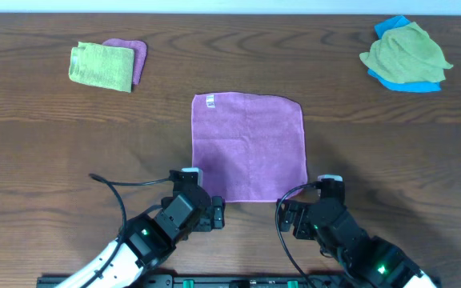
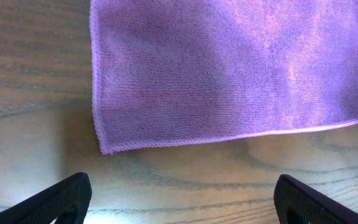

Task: Fold the cloth
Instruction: 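Reach both grippers toward the cloth's bottom-left and bottom-right corners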

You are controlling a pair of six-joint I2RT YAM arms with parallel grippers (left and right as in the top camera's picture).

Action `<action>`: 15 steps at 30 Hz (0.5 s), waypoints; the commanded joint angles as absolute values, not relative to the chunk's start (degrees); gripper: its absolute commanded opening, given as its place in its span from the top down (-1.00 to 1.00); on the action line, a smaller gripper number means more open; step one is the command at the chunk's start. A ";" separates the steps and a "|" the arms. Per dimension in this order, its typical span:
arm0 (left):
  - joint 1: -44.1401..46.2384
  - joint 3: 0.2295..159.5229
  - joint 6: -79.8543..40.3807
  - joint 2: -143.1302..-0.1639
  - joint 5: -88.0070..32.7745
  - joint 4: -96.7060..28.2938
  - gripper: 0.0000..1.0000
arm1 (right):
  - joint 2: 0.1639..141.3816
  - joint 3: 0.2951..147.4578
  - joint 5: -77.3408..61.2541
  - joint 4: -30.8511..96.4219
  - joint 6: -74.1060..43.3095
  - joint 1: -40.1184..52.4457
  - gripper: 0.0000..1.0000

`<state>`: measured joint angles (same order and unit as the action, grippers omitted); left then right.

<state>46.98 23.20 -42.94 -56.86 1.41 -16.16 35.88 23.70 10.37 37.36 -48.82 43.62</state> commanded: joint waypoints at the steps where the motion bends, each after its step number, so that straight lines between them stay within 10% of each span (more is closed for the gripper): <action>1: 46.87 23.29 -44.12 -56.90 0.58 -16.36 -0.91 | 35.94 23.22 11.44 37.30 -49.23 43.13 -0.98; 15: 43.86 23.29 -54.52 -62.00 8.45 -20.91 -0.88 | 47.51 23.24 11.25 34.24 -49.71 39.62 -0.72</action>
<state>44.93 23.16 -52.16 -60.07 7.60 -21.37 46.35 23.68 11.44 34.87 -49.21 40.60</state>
